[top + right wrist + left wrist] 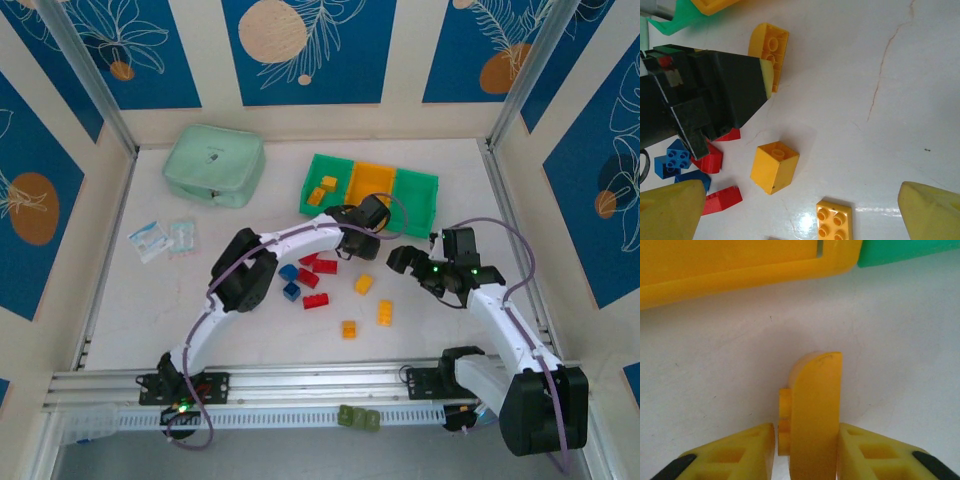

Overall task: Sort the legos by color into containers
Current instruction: Pick up the lego from the center of the table.

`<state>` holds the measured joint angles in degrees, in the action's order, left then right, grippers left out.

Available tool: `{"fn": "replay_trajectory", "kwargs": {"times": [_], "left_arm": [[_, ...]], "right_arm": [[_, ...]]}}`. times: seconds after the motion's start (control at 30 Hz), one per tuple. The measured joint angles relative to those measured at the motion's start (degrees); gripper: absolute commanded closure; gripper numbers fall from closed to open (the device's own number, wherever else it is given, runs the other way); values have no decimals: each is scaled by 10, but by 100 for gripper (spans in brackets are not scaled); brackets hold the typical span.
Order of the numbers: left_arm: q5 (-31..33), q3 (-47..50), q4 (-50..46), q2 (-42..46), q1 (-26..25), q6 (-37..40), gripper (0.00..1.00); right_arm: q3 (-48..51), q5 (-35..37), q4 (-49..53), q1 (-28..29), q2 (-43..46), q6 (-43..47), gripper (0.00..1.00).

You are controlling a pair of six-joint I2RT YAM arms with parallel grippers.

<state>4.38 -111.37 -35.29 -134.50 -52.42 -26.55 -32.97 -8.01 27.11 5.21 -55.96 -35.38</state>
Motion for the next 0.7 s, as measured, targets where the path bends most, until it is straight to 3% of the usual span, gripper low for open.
{"fn": "replay_trajectory", "kwargs": {"times": [0.23, 0.43, 0.7], "left_arm": [[6, 0, 0, 0, 0, 1, 79], [6, 11, 3, 9, 0, 0, 80], [15, 84, 4, 107, 2, 1, 81]], "right_arm": [[0, 0, -6, 0, -3, 4, 1], [0, 0, -7, 5, -1, 4, 1], [-12, 2, -9, 41, -6, 7, 1]]}}
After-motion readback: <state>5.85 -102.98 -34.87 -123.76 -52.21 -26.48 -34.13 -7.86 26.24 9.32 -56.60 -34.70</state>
